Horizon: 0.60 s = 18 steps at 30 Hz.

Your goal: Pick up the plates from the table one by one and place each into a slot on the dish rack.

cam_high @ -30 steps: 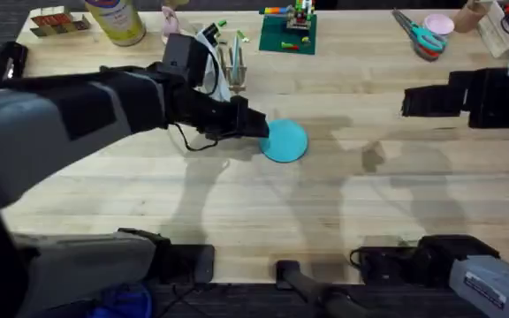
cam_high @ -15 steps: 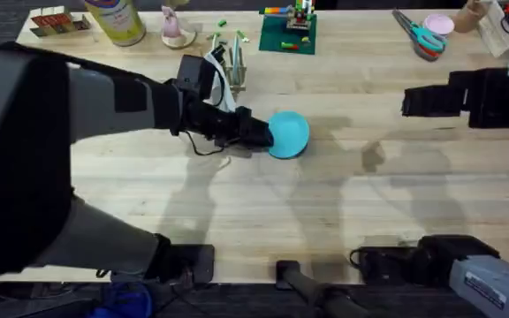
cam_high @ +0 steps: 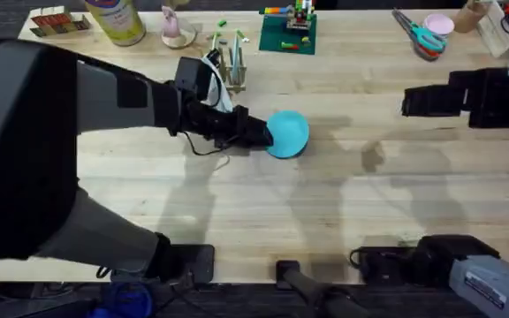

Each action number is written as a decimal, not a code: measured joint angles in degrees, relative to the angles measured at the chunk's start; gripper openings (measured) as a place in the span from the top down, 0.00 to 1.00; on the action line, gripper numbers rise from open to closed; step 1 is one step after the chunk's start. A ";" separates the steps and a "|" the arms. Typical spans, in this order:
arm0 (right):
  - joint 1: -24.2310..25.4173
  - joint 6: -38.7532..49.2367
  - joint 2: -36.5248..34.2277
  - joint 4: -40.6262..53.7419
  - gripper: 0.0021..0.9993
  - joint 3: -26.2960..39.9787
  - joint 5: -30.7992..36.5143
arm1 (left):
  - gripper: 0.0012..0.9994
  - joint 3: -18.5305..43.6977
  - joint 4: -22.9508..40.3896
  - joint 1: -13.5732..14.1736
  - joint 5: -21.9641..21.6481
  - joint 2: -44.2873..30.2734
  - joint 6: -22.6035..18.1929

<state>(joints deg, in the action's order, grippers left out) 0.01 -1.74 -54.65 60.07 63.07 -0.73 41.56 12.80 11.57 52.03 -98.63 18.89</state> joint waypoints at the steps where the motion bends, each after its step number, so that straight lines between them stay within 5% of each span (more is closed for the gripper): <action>1: 0.00 0.00 0.00 0.00 0.00 0.00 -0.50 | 0.96 0.00 0.00 0.00 0.00 0.00 0.00; 18: -0.13 3.73 -14.05 -4.53 0.00 0.37 -20.03 | 0.96 0.00 0.00 0.00 0.02 0.00 0.00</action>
<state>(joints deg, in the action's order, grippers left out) -0.12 2.00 -68.70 55.54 63.44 -20.77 41.56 12.80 11.57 52.05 -98.63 18.90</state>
